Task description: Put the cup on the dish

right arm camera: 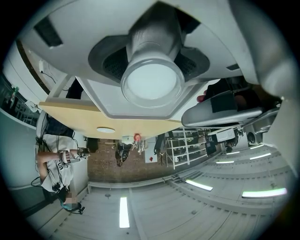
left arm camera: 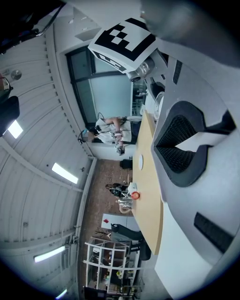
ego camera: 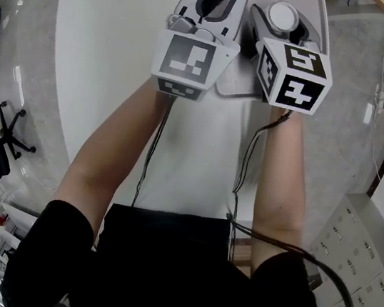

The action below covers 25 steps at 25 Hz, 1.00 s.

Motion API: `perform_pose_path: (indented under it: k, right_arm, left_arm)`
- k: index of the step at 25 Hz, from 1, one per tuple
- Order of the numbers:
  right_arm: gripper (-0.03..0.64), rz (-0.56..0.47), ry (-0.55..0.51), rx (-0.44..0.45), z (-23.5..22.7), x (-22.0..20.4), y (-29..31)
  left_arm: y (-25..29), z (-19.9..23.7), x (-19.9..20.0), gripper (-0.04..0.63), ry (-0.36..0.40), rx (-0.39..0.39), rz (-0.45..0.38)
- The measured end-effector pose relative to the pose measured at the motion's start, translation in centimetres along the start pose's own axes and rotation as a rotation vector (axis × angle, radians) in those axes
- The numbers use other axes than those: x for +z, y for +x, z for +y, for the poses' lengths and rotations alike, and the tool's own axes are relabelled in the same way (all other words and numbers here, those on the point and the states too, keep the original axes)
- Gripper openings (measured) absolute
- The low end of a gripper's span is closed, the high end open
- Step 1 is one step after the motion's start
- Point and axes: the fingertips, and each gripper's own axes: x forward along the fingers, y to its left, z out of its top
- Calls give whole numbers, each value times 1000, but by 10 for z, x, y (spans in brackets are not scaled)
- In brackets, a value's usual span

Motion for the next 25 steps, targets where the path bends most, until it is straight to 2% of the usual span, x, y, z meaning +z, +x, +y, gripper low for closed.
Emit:
perform_pose_path:
  k: [16,20,25]
  right_arm:
    - [250,-54,46,-3,-3,4,-7]
    - [250,-71,33,-2,-2,9,-15]
    - [250,-102,34,-14,-3,18,-26]
  left_arm:
    - [-1,-2,11,6,-7,-16,-35]
    - [-5,-3,9,6,-12,-12,-8]
    - [-8,-6,16,6,-32,-33,-13]
